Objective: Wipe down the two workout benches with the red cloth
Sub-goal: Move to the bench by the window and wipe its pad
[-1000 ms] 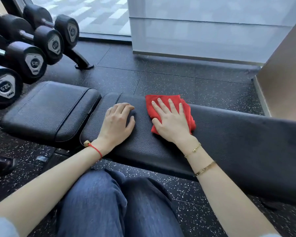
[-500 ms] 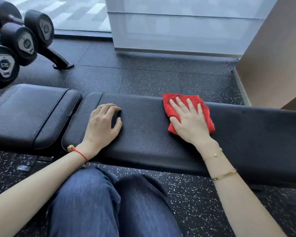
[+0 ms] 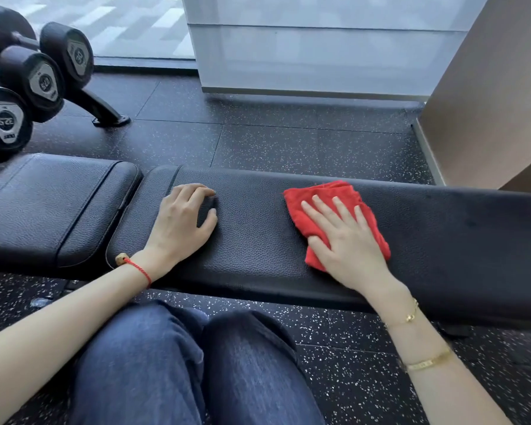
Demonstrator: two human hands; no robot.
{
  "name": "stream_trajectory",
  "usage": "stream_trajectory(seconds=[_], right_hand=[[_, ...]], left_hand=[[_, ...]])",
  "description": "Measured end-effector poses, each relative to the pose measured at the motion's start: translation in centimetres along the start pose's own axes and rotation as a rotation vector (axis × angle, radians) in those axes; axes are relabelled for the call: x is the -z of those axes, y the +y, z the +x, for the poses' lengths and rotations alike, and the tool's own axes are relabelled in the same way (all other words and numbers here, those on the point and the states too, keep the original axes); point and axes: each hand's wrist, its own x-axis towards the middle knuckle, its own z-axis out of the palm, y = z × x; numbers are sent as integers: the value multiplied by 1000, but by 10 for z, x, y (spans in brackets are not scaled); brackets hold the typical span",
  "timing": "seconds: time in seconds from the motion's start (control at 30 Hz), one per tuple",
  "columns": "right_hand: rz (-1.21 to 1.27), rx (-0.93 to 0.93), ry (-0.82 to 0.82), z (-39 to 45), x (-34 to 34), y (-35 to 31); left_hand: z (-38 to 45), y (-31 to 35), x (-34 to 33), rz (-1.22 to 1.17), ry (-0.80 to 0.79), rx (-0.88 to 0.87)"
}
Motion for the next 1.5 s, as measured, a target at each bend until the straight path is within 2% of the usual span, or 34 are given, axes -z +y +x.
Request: stream_trajectory(seconds=[0.13,0.2,0.37,0.5,0.73,0.8,0.93,1.03,1.13,1.23,1.33,1.5], right_hand=[[-4,-174,38,34,3,21],[-22,-197,34,46,2,19],[-24,-139,43,31,1,15],[-21,-76,41,4,1,21],[-17,-267,58,32,6,34],[-22,-240,46,40,5,19],[-23,-63,15,13,-1,-8],[-10,-24,4,-11,-1,-4],[17,-96,29,-17,4,21],[0,-259,64,-7,7,46],[-23,-368,77,20,9,45],[-5,-174,30,19,2,6]], left_hand=[[7,20,-6,16,-77,-171],[11,37,-13,18,-103,-193],[10,77,-41,41,-136,-122],[4,78,-46,24,-96,-76],[1,83,-44,-18,-31,-43],[2,83,-44,-28,-1,-37],[1,82,-46,-43,34,-26],[0,81,-47,-53,54,-17],[-1,79,-47,-54,69,-22],[-1,80,-46,-53,75,-22],[-1,82,-46,-56,81,-17],[-3,82,-45,-86,72,-20]])
